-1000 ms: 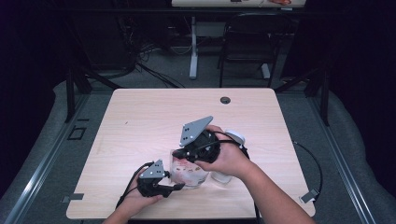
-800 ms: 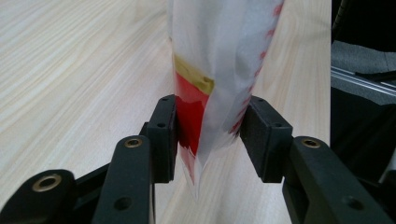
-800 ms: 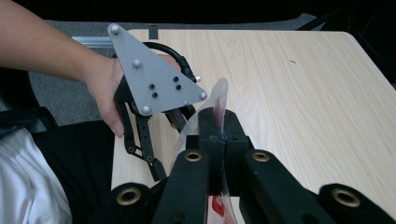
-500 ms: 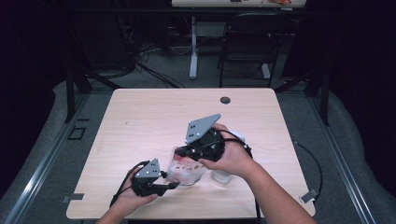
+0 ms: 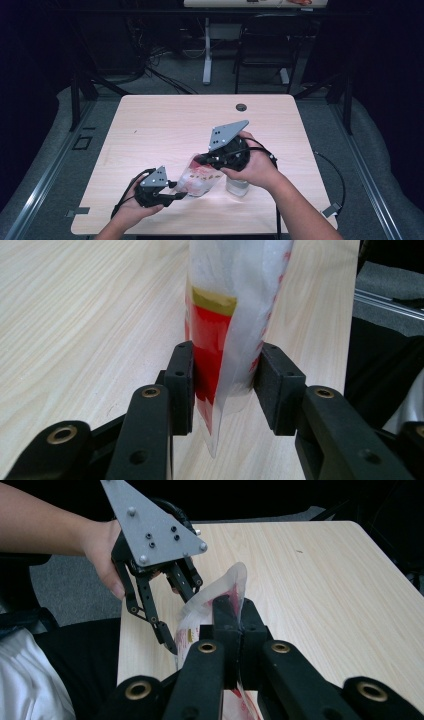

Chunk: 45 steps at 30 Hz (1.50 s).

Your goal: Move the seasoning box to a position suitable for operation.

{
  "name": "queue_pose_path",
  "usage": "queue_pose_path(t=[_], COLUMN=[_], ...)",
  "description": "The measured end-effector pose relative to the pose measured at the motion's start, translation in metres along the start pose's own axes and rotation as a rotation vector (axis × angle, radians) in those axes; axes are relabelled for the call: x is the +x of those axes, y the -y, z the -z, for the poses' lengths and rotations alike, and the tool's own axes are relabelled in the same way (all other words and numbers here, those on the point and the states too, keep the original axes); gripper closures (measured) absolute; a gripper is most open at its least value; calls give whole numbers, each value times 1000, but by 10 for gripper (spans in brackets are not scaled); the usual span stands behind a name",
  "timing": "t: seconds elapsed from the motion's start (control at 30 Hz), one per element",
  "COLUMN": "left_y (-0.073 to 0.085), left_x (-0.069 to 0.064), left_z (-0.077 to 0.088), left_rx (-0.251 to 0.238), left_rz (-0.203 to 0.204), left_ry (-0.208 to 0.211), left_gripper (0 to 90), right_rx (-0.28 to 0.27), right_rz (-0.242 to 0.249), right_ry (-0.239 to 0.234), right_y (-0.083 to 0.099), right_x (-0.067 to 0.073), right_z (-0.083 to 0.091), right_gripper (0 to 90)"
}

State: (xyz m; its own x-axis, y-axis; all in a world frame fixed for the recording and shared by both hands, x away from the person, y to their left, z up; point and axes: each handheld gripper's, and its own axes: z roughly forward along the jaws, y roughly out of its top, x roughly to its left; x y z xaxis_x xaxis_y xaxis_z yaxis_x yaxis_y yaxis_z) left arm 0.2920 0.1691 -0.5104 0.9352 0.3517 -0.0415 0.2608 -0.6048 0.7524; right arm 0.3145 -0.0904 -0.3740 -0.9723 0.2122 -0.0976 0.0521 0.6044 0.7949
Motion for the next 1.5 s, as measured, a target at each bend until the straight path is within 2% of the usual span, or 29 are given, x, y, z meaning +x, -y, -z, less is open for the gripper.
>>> queue_pose_path(t=[0.17,0.47,1.2,1.5], left_y=[-5,-7,-2,-5], left_x=[1,3,12,13], left_z=[5,9,14,18], left_rx=[28,48,73,79], left_rz=[-14,-13,7,1], left_ry=[-10,-9,-1,3], left_gripper=[633,642,662,669], right_rx=[-27,-56,-43,-59], right_rz=[-11,-38,-86,-93], right_ry=[6,14,24,26], right_y=[5,15,41,46], right_x=[0,-3,-10,-9], right_z=[4,6,0,2], right_gripper=[900,900,900,900])
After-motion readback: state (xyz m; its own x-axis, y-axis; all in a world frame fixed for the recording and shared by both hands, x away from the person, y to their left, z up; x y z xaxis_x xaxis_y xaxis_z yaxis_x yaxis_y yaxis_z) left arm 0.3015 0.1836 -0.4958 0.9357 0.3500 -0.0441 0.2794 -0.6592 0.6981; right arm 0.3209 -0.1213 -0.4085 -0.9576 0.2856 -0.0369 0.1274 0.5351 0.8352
